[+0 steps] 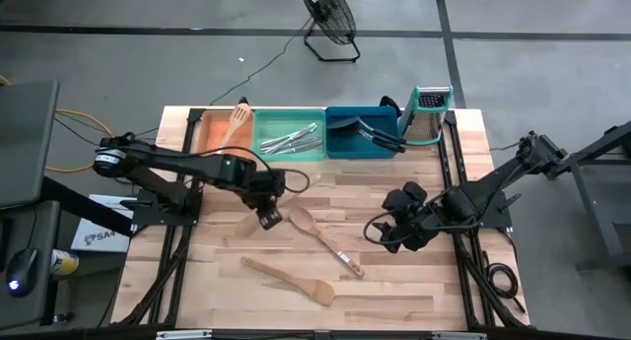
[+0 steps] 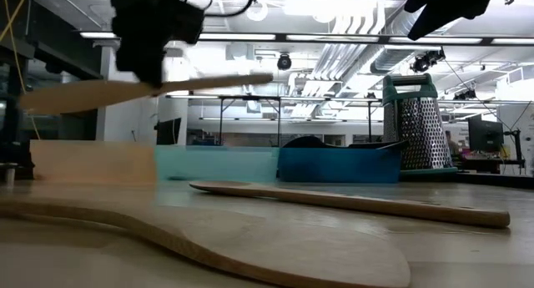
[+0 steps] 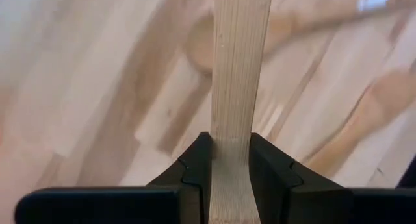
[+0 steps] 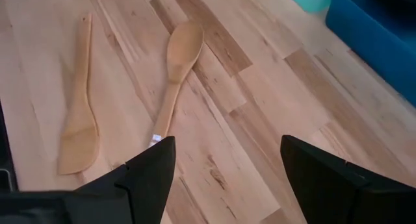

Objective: Pick & Place Kitchen Items
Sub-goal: Put the brown serving spoon into the orange bin

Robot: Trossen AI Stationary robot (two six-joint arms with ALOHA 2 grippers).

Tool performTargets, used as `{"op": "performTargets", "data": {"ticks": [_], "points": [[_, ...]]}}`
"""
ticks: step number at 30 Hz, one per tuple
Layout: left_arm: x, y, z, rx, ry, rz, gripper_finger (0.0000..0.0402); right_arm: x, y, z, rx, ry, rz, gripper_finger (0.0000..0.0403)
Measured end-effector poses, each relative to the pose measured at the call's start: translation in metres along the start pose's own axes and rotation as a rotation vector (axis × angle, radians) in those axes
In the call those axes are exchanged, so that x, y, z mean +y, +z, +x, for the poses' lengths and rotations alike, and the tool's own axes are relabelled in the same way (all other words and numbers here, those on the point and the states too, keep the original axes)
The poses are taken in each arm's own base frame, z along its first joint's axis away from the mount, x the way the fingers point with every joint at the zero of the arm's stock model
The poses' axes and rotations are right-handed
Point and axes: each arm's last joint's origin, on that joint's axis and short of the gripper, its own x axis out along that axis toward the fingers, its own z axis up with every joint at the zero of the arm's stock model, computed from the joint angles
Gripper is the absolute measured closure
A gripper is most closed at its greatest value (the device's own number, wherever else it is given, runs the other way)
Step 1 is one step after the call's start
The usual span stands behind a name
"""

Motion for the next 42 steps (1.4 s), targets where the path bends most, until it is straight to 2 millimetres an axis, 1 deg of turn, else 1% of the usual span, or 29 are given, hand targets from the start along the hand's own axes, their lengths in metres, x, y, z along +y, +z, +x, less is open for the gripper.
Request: {"op": "performTargets", "data": {"ticks": [6, 10, 15, 20, 25, 31, 35, 38, 42], "points": [[-0.005, 0.014, -0.018, -0.183, 0.111, -0.105, 0.0332, 0.000, 0.001, 0.000, -0.025, -0.016, -0.045, 0.0133], [-0.001, 0.017, -0.023, -0.292, 0.223, -0.201, 0.0332, -0.001, 0.001, 0.000, -0.047, -0.033, -0.068, 0.0133], [0.009, 0.010, -0.025, -0.354, 0.411, -0.311, 0.0332, -0.003, 0.004, 0.001, -0.092, -0.069, -0.063, 0.0133], [0.022, 0.000, -0.030, -0.388, 0.620, -0.364, 0.0332, -0.006, 0.009, 0.003, -0.117, -0.100, -0.043, 0.0133], [0.040, -0.001, -0.036, -0.369, 0.767, -0.396, 0.0332, -0.008, 0.014, 0.006, -0.132, -0.102, -0.007, 0.0133], [0.064, 0.011, -0.040, -0.331, 0.854, -0.379, 0.0332, -0.010, 0.020, 0.009, -0.150, -0.102, 0.025, 0.0133], [0.080, 0.019, -0.044, -0.300, 0.924, -0.335, 0.0332, -0.012, 0.022, 0.010, -0.157, -0.112, 0.035, 0.0133], [0.094, 0.023, -0.043, -0.286, 0.973, -0.331, 0.0332, -0.012, 0.023, 0.010, -0.180, -0.129, 0.036, 0.0133], [0.115, 0.022, -0.038, -0.245, 1.030, -0.377, 0.0332, -0.013, 0.024, 0.010, -0.207, -0.148, 0.042, 0.0133]]}}
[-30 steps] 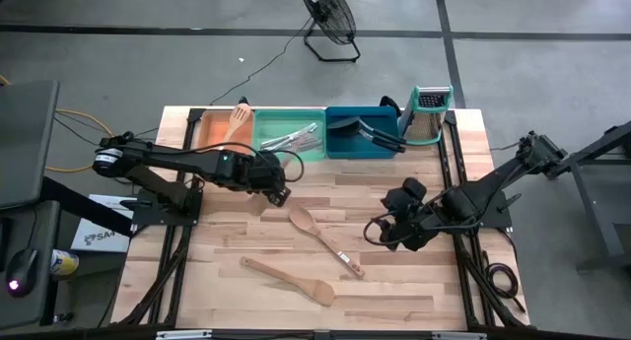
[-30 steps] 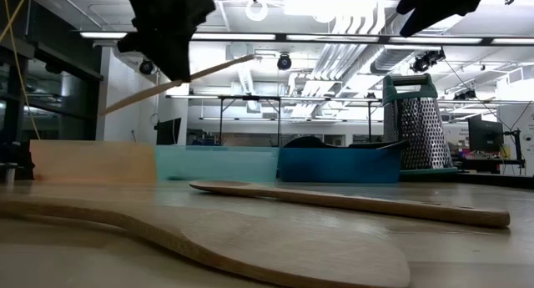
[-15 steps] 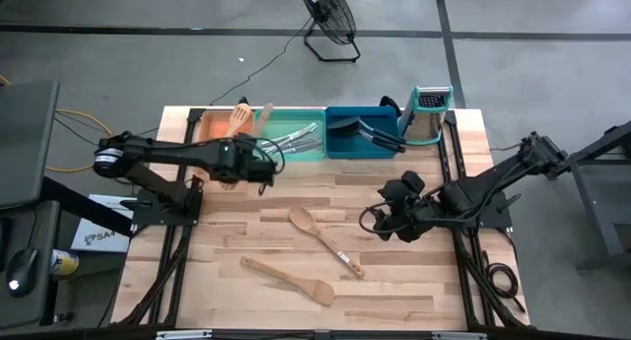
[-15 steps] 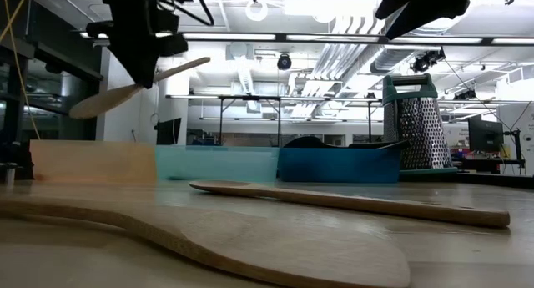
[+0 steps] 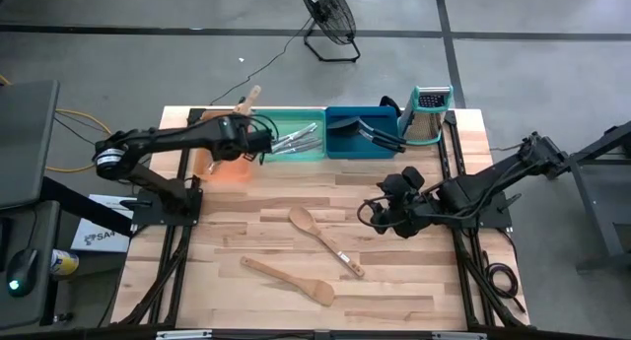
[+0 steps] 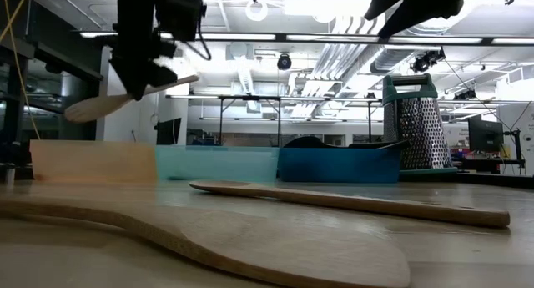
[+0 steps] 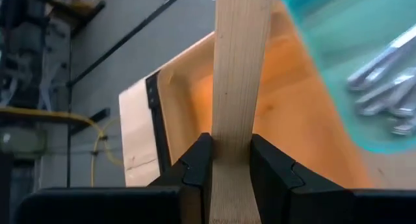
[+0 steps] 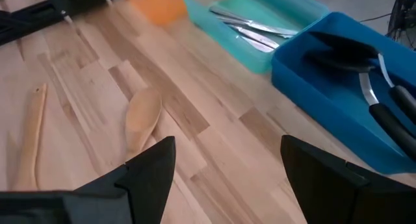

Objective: Pick & Place Kitchen Items
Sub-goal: Put the brown serving spoon into the orange bin

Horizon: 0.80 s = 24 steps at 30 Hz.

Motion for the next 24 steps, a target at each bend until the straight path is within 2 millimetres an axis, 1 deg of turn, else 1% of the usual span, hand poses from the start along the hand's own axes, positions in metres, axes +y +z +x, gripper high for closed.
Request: {"op": "performTargets", "data": {"ticks": [4, 9, 14, 20, 24], "points": [[0.002, -0.001, 0.019, 0.044, 0.028, -0.038, 0.0332, 0.000, 0.000, 0.000, -0.003, 0.001, 0.020, 0.0133], [0.003, -0.001, 0.038, 0.062, 0.037, -0.029, 0.0332, 0.000, 0.000, 0.000, -0.004, 0.001, 0.032, 0.0133], [0.005, -0.002, 0.054, 0.083, 0.037, -0.038, 0.0332, 0.001, 0.001, 0.000, -0.007, 0.005, 0.037, 0.0133], [0.004, -0.010, 0.073, 0.140, 0.001, -0.051, 0.0332, 0.001, 0.001, 0.000, -0.007, 0.005, 0.037, 0.0133], [0.001, -0.016, 0.081, 0.157, -0.023, -0.053, 0.0332, 0.001, 0.001, 0.000, -0.007, 0.005, 0.036, 0.0133]]}}
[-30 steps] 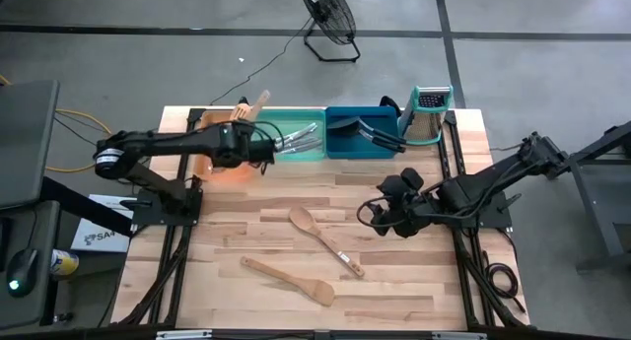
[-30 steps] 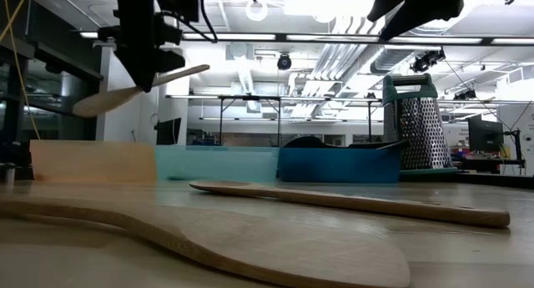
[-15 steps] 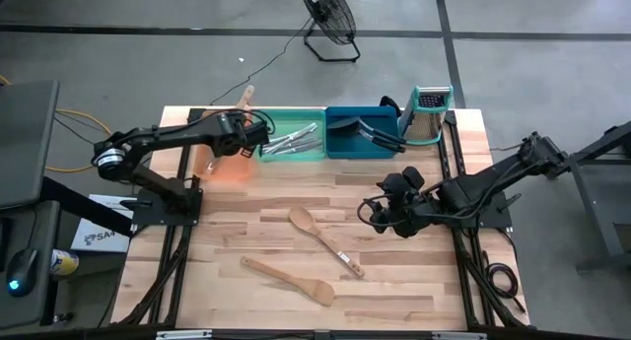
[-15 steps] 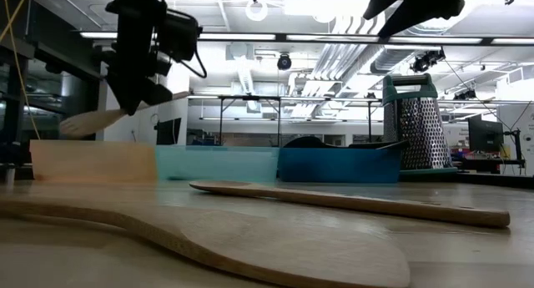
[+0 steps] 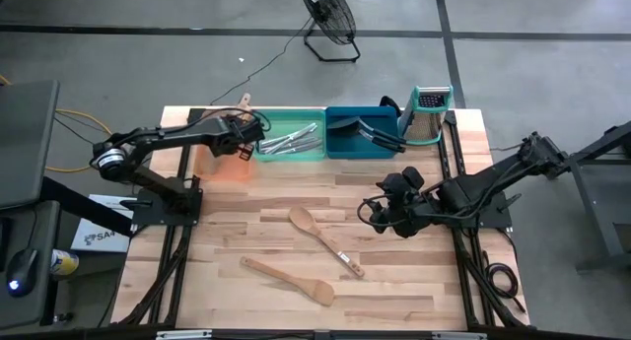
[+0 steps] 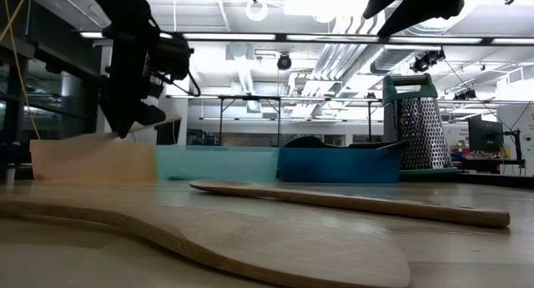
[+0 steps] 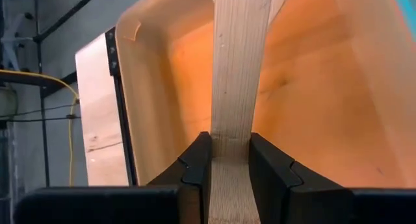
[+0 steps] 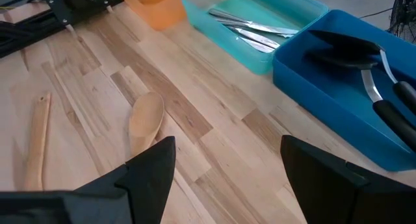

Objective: Pick & Place Kitchen Items
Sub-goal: Put the brown serving spoon into the orange bin

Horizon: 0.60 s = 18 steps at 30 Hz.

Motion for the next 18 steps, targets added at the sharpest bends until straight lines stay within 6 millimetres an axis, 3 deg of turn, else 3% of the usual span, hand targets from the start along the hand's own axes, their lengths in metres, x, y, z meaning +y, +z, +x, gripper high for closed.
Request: {"op": "performTargets", "data": {"ticks": [18], "points": [[-0.008, -0.013, 0.017, -0.006, -0.038, 0.061, 0.0332, 0.000, 0.000, 0.000, 0.000, 0.000, 0.000, 0.0133]]}}
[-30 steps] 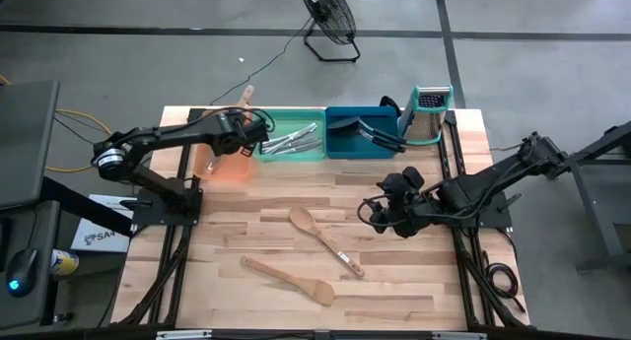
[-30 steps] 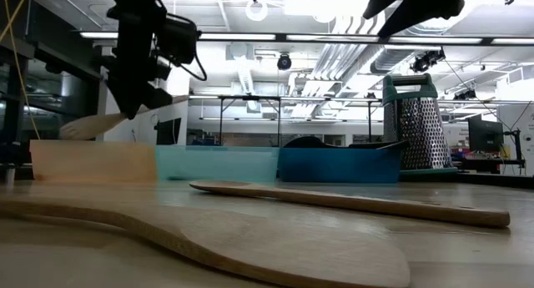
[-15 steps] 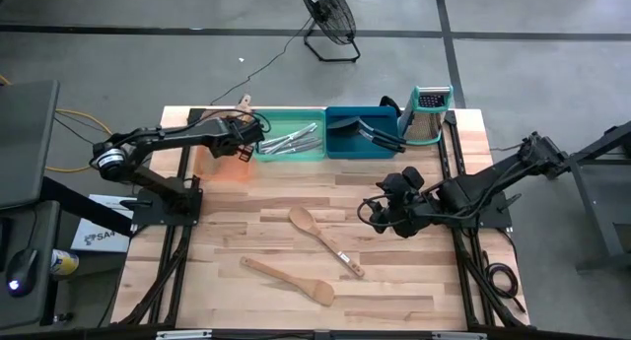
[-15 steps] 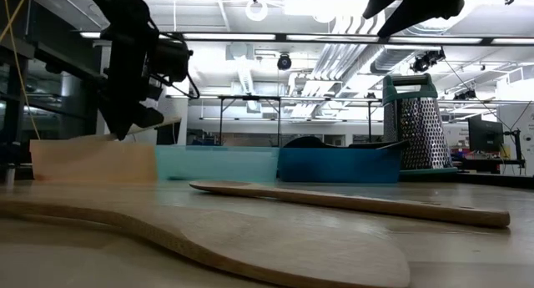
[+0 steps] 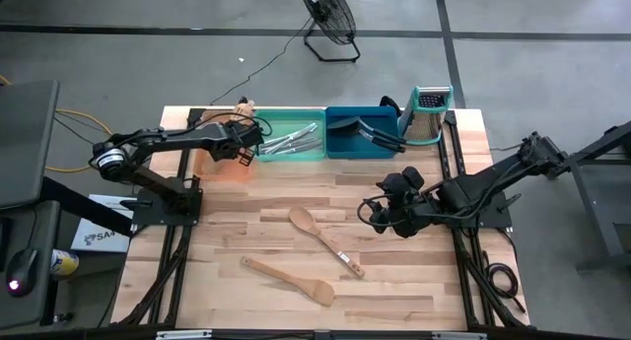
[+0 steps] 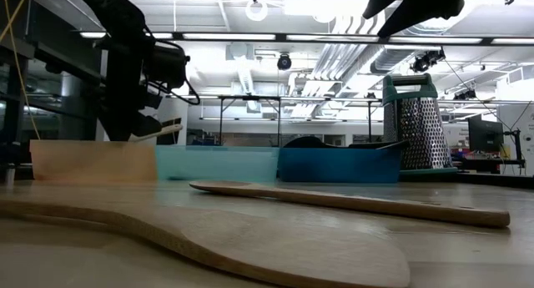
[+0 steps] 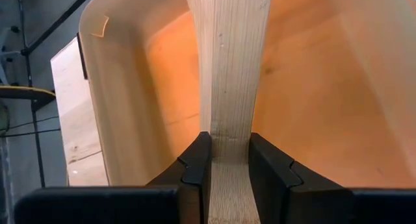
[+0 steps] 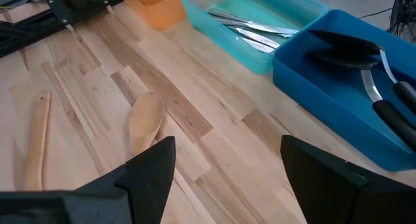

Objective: Pick & Place Kitchen Items
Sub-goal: Put the brown serving spoon into the orange bin

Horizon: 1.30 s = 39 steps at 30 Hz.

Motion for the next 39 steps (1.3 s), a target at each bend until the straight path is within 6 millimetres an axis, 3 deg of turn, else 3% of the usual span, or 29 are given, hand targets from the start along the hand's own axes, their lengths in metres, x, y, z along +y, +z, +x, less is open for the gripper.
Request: {"op": "performTargets", "data": {"ticks": [10, 18, 28, 39], "points": [[0.000, 0.000, 0.000, 0.000, -0.002, -0.002, 0.0330, 0.000, 0.000, 0.000, 0.003, 0.002, 0.000, 0.0133], [-0.001, -0.001, 0.000, 0.010, -0.016, -0.001, 0.0268, 0.000, 0.000, 0.000, 0.007, 0.004, 0.000, 0.0133], [-0.002, -0.001, -0.001, 0.049, -0.071, 0.015, 0.0260, 0.001, -0.001, 0.000, 0.031, 0.021, -0.005, 0.0133], [0.001, 0.031, -0.037, 0.025, -0.257, 0.144, 0.0259, -0.001, -0.004, 0.000, 0.082, 0.032, -0.028, 0.0133]]}}
